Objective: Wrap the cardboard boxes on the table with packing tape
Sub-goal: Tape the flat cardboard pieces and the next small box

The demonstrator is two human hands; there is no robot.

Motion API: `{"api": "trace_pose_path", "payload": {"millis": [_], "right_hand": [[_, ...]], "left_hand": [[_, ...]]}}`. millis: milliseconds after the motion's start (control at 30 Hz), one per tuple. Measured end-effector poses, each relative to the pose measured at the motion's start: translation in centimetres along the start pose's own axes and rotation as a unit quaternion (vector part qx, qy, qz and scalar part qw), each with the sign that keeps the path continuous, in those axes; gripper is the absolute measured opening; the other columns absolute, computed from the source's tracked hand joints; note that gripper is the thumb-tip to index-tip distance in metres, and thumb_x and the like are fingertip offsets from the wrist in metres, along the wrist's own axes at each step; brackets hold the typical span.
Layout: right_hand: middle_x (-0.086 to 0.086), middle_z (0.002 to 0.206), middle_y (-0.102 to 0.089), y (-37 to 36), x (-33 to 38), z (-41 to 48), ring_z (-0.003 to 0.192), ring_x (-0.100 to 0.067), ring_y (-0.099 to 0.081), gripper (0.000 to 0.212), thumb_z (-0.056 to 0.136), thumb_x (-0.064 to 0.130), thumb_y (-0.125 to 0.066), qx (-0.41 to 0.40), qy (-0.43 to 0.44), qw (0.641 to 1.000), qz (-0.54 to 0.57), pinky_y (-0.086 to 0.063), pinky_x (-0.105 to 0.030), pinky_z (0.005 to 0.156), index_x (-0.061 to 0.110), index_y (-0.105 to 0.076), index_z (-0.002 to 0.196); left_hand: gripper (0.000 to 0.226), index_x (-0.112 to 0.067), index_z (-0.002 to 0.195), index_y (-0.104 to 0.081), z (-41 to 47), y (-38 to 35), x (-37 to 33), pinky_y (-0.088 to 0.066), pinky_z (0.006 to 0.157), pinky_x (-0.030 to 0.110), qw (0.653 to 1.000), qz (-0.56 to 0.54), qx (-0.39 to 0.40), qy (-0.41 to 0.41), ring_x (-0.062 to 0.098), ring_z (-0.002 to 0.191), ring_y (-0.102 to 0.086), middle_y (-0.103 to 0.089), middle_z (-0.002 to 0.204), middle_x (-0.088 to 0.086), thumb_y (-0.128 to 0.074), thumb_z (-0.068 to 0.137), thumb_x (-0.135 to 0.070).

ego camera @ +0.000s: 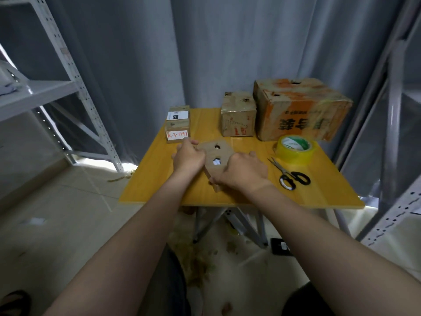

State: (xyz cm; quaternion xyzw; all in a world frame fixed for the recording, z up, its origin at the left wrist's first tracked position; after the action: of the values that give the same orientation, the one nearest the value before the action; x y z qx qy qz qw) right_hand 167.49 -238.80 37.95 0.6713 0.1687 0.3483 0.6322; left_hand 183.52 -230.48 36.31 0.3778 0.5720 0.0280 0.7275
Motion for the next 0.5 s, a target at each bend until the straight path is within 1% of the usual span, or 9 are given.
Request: {"api": "trace_pose_path", "payload": {"millis": [67,100,167,200,267,333,367,433,500], "right_hand": [[0.001,0.103,-0.063,0.0,-0.4,-0.1,0.122,-0.029,-0.047,0.052,0.068,0.069,-0.078,0.021,0.004,0.999,0.024,-0.042,-0.039,0.078,0.025,-0.064,0.090],[0.002,0.103,-0.062,-0.2,-0.4,0.0,0.122,-0.028,-0.046,0.048,0.067,0.065,-0.079,0.039,0.011,0.999,0.033,-0.045,-0.039,0.081,0.025,-0.066,0.091],[0.004,0.117,-0.059,-0.6,-0.3,0.5,0.123,-0.027,-0.045,0.053,0.068,0.056,-0.083,0.078,0.041,0.995,0.048,-0.050,-0.045,0.094,0.028,-0.066,0.110],[0.005,0.123,-0.056,-0.9,-0.3,0.8,0.124,-0.026,-0.044,0.057,0.069,0.052,-0.084,0.095,0.054,0.992,0.055,-0.049,-0.048,0.100,0.031,-0.063,0.118],[0.008,0.125,-0.052,-1.0,-1.3,1.8,0.127,-0.023,-0.045,0.050,0.075,0.045,-0.082,0.094,0.066,0.991,0.064,-0.038,-0.058,0.113,0.036,-0.062,0.121],[0.008,0.129,-0.055,-0.8,-2.8,3.2,0.133,-0.023,-0.044,0.033,0.087,0.035,-0.074,0.050,0.073,0.994,0.070,-0.022,-0.064,0.120,0.038,-0.064,0.119],[0.007,0.133,-0.057,-0.7,-3.4,3.8,0.135,-0.024,-0.045,0.030,0.092,0.029,-0.069,0.022,0.077,0.993,0.081,-0.023,-0.062,0.121,0.037,-0.064,0.120],[0.005,0.136,-0.059,-0.7,-4.2,4.6,0.133,-0.024,-0.048,0.037,0.093,0.019,-0.065,-0.011,0.092,0.988,0.126,-0.037,-0.049,0.117,0.032,-0.062,0.127],[0.006,0.140,-0.055,-1.3,-3.9,5.7,0.131,-0.020,-0.044,0.053,0.088,0.023,-0.065,-0.015,0.117,0.984,0.135,-0.041,-0.042,0.112,0.033,-0.053,0.140]], "left_hand": [[0.038,-0.032,0.133,-0.049,0.1,-0.8,-0.8,-0.040,0.110,0.045,0.999,0.036,0.005,-0.039,0.037,0.133,-0.045,-0.051,0.145,0.007,-0.058,0.097,-0.029],[0.046,-0.033,0.142,-0.046,0.3,-1.4,-1.0,-0.036,0.111,0.045,0.997,0.056,0.019,-0.051,0.038,0.137,-0.040,-0.046,0.151,0.007,-0.058,0.098,-0.031],[0.055,-0.037,0.153,-0.039,0.9,-2.5,-1.1,-0.032,0.116,0.048,0.993,0.089,0.053,-0.056,0.038,0.142,-0.034,-0.042,0.158,0.006,-0.057,0.100,-0.038],[0.057,-0.039,0.154,-0.038,1.3,-2.8,-0.9,-0.033,0.117,0.051,0.991,0.104,0.062,-0.051,0.037,0.143,-0.034,-0.044,0.158,0.005,-0.057,0.100,-0.042],[0.058,-0.042,0.151,-0.042,2.1,-2.7,-0.2,-0.033,0.114,0.052,0.988,0.145,0.052,-0.032,0.037,0.142,-0.036,-0.049,0.155,0.004,-0.057,0.097,-0.053],[0.061,-0.045,0.148,-0.044,2.3,-2.0,0.6,-0.034,0.110,0.051,0.985,0.170,0.032,-0.006,0.040,0.140,-0.037,-0.050,0.150,0.007,-0.057,0.092,-0.065],[0.063,-0.045,0.147,-0.043,2.2,-1.8,1.1,-0.034,0.110,0.051,0.984,0.174,0.027,0.002,0.040,0.139,-0.037,-0.050,0.149,0.008,-0.057,0.091,-0.069],[0.063,-0.043,0.145,-0.042,1.9,-1.5,1.9,-0.034,0.110,0.050,0.984,0.174,0.018,0.005,0.041,0.138,-0.038,-0.051,0.146,0.011,-0.056,0.090,-0.071],[0.061,-0.037,0.142,-0.044,1.8,-1.4,2.2,-0.034,0.109,0.049,0.986,0.167,0.005,0.000,0.040,0.137,-0.039,-0.051,0.144,0.012,-0.058,0.091,-0.068]]}}
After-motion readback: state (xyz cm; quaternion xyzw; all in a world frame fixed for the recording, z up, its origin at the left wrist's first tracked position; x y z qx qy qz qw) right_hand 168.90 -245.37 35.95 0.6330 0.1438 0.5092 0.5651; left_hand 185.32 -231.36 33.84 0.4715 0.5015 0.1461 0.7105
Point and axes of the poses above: each hand's wrist, its own z-axis towards the middle knuckle, its own y-axis out of the back of the hand, x = y × z, the point moved 9 cm from there along z, towards the middle knuckle
